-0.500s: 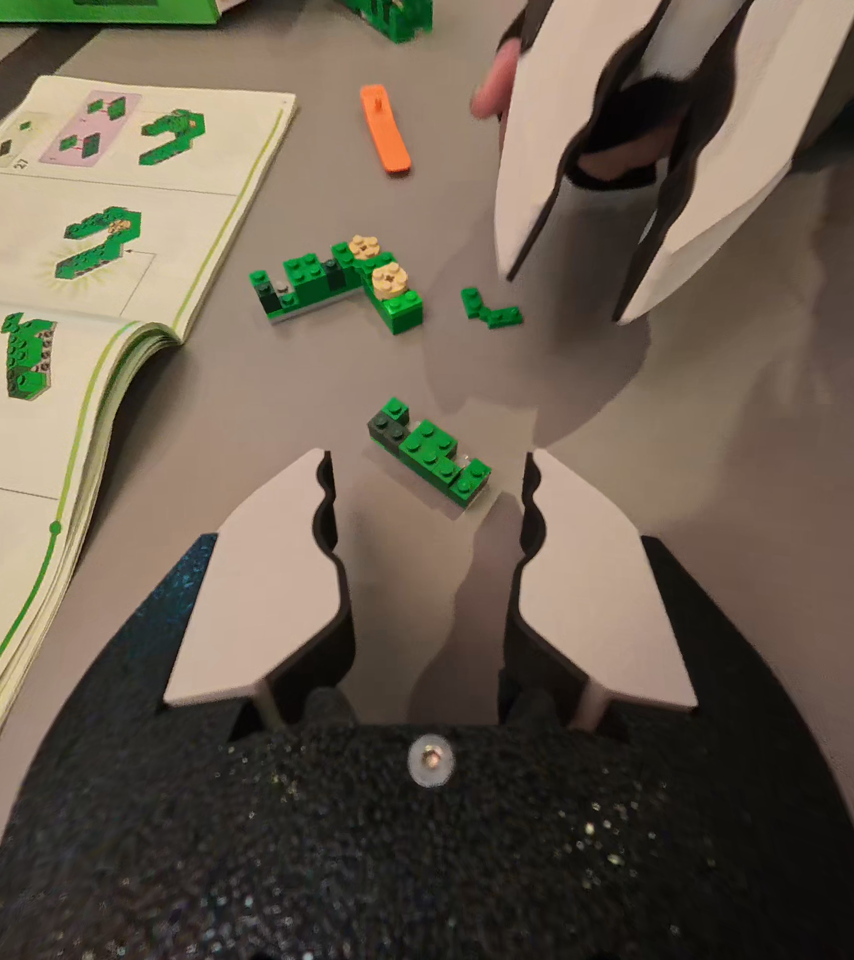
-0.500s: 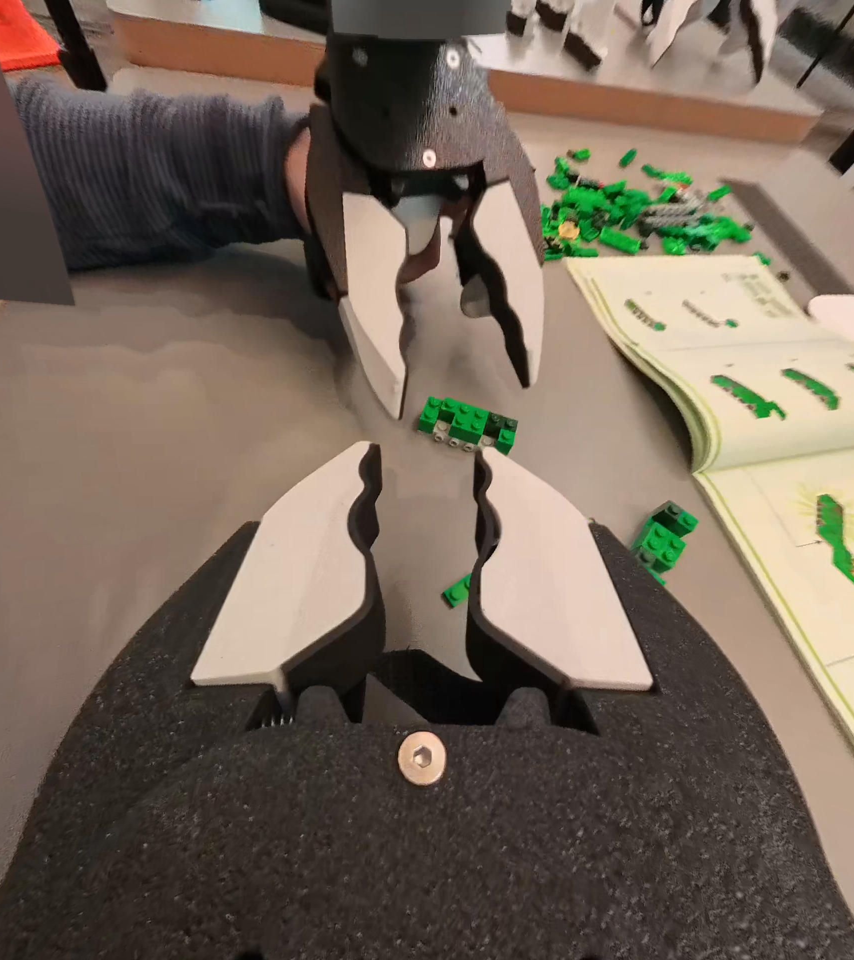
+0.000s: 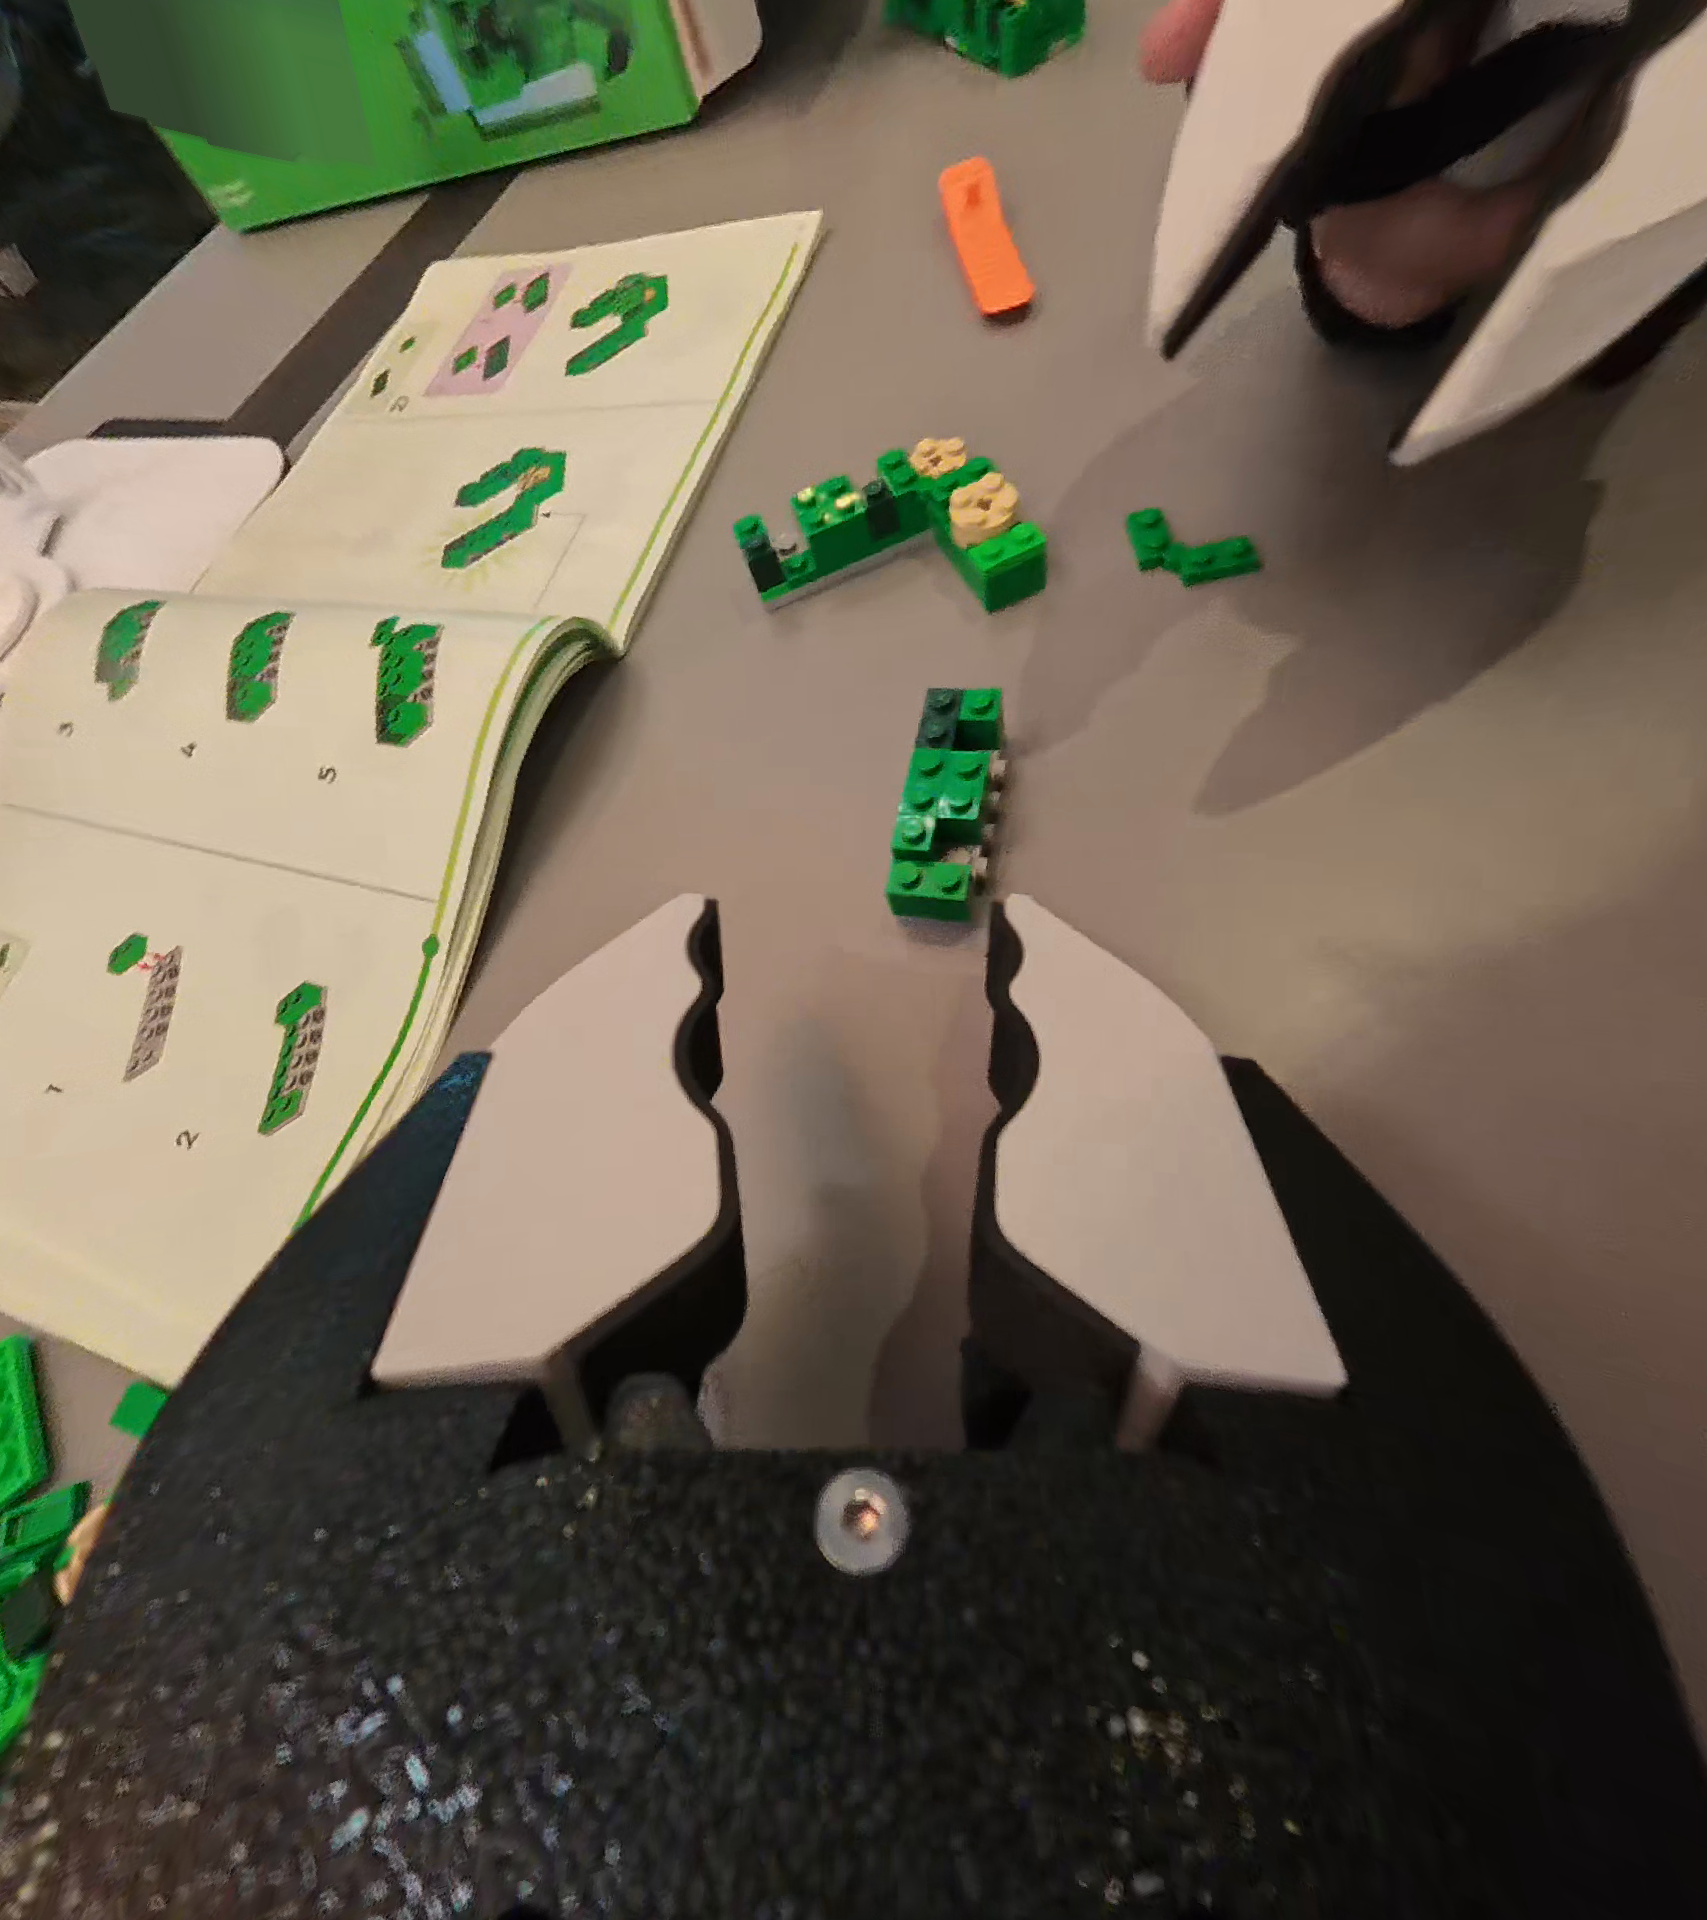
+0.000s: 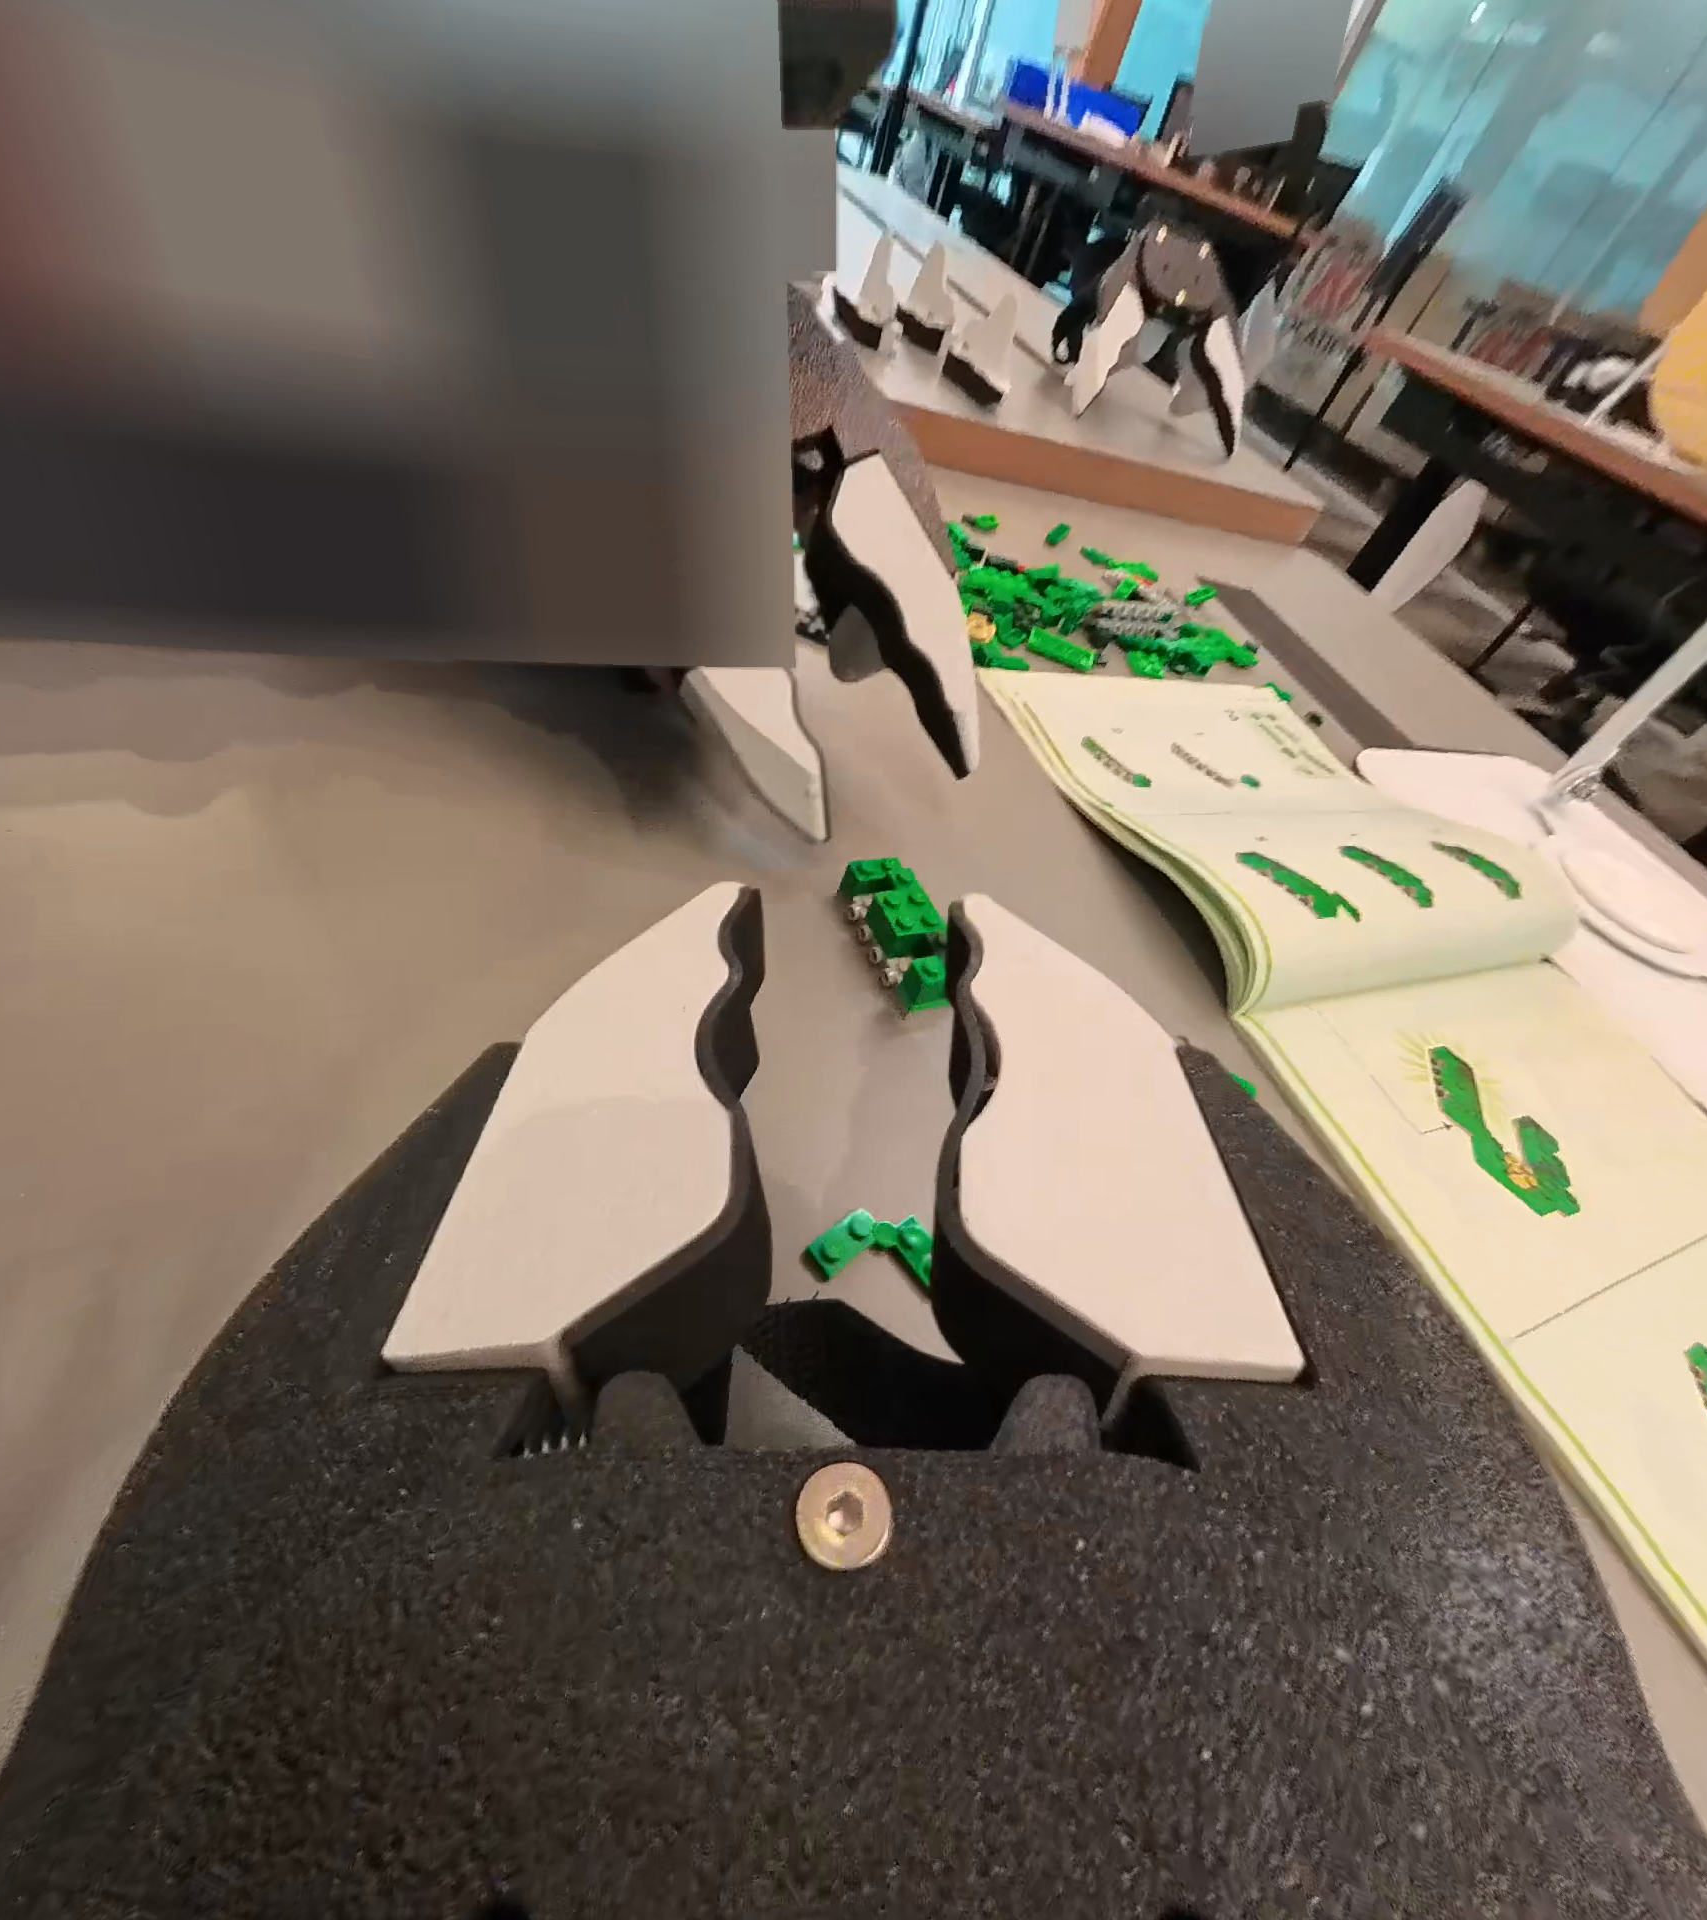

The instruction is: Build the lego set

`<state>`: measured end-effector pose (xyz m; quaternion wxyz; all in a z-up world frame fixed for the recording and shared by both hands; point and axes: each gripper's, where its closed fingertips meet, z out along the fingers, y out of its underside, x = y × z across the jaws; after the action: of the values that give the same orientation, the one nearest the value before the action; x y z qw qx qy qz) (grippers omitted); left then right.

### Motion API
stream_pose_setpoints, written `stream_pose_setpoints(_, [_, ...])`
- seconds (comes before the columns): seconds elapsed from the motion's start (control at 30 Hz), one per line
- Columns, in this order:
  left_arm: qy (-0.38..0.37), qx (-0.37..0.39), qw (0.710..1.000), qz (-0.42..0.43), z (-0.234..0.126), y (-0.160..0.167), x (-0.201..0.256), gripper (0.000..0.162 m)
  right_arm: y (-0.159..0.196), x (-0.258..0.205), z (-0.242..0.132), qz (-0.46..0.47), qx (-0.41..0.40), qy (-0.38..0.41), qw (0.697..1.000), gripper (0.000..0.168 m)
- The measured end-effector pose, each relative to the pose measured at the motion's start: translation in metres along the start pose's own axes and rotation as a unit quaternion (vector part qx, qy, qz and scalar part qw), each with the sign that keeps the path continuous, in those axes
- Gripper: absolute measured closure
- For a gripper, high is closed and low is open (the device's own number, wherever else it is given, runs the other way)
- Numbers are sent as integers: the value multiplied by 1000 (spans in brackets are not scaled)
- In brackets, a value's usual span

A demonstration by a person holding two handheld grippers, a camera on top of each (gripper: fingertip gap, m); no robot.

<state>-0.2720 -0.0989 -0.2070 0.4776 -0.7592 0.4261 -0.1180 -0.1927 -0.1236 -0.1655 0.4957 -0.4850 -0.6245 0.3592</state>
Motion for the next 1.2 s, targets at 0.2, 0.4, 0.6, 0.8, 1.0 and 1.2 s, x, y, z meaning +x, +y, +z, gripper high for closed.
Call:
stream_pose_setpoints(0.2, [-2,-2,999,42,4,-1,6,116,-10,9,-7,-29,53,35,998,139])
stream_pose_setpoints(0.4, [3,-2,999,49,5,-2,8,121,-10,11,-7,-38,58,46,997,141])
stream_pose_setpoints(0.6, [5,-8,999,53,6,-1,9,121,-10,10,-6,-49,56,46,996,142])
stream_pose_setpoints(0.8, [6,-8,999,54,6,-1,10,121,-10,9,-5,-56,52,46,996,143])
stream_pose_setpoints(1.0, [6,-9,998,54,6,0,10,122,-9,8,-4,-61,49,46,996,143])
stream_pose_setpoints(1.2, [7,-10,998,55,6,0,10,122,-8,7,-3,-70,43,45,996,143])
